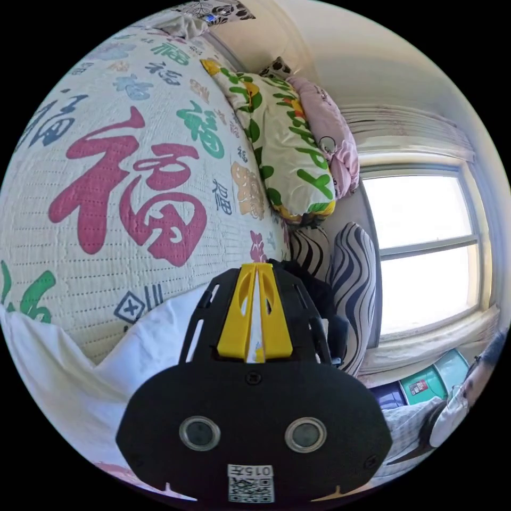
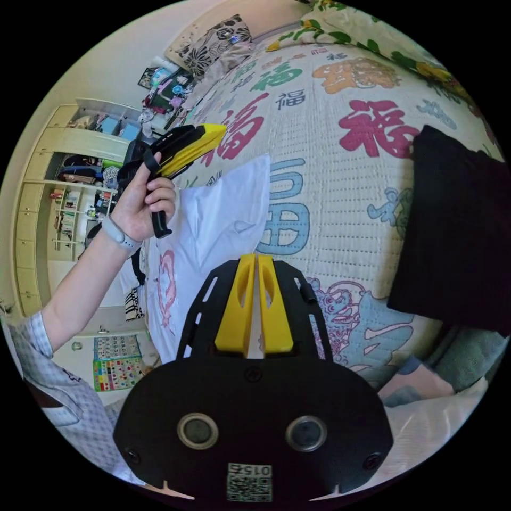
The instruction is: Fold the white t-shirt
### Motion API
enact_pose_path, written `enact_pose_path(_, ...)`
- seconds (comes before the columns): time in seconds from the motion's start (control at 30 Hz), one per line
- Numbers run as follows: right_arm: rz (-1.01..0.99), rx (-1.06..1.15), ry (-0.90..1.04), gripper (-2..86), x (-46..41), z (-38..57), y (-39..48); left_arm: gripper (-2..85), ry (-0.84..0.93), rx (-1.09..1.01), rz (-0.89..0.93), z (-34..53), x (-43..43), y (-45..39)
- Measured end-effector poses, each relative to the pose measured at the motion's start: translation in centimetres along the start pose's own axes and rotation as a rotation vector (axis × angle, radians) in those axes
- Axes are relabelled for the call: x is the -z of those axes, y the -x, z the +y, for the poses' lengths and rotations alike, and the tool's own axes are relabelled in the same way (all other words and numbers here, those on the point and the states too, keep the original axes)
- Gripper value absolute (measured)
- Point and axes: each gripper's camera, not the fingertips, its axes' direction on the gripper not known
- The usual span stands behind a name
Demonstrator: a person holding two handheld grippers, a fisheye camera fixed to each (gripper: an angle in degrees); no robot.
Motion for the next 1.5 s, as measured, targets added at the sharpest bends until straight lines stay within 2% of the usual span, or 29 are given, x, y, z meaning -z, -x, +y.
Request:
enact_pose_path(0.07,0.028,-0.059,0.025,-0.4,-0.9,0.5,-1.1,-0.2,0.001,-0.014,0.010,0.0,-0.5,-0.1)
enact_pose_path(0.23,0.065,-0.106,-0.006,0.3,0.0,2.6,-1.8,1.9,-0.069,-0.116,0.196,4.1,4.3,-1.4)
enact_pose_path(0.37,0.082,0.024,-0.031,2.3,0.6,3.6,1.4,4.9,-0.156,-0.110,0.134,11.2,12.4,-0.4)
enact_pose_path(0.47,0.034,0.165,0.013,4.1,-1.5,3.6,5.9,7.5,-0.269,0.019,-0.133,19.2,20.4,1.5)
enact_pose_path(0.5,0.024,0.191,0.026,4.4,-2.2,3.6,6.9,8.9,-0.309,0.081,-0.296,22.6,23.3,2.0)
enact_pose_path(0.53,0.004,0.235,0.050,4.9,-3.8,3.5,9.0,10.4,-0.316,0.121,-0.469,25.7,25.5,2.3)
enact_pose_path(0.6,-0.032,0.293,0.091,5.6,-6.8,3.4,12.2,11.8,-0.260,0.184,-0.653,29.4,27.4,3.0)
enact_pose_path(0.73,-0.144,0.410,0.216,6.9,-15.5,2.1,20.0,12.2,-0.201,0.227,-0.741,34.6,29.5,4.9)
enact_pose_path(0.87,-0.004,0.530,0.329,7.7,-23.9,-0.6,26.5,12.1,-0.206,0.189,-0.765,35.9,31.0,5.5)
enact_pose_path(1.0,0.146,0.554,0.431,6.1,-30.0,-2.8,28.8,10.0,-0.079,0.113,-0.834,35.8,30.7,7.1)
enact_pose_path(1.13,0.242,0.553,0.518,1.0,-33.8,-3.5,29.8,5.4,-0.085,0.116,-0.755,36.6,32.9,8.3)
enact_pose_path(1.23,0.218,0.567,0.563,0.1,-34.5,-4.0,31.2,1.0,-0.143,0.122,-0.611,37.4,36.3,9.3)
enact_pose_path(1.37,0.136,0.619,0.479,-0.3,-34.9,-6.4,36.1,-0.2,-0.283,0.140,-0.550,38.3,42.3,10.3)
enact_pose_path(1.5,0.020,0.670,0.417,-0.3,-38.0,-9.2,41.7,-0.5,-0.438,0.255,-0.543,40.2,49.4,13.3)
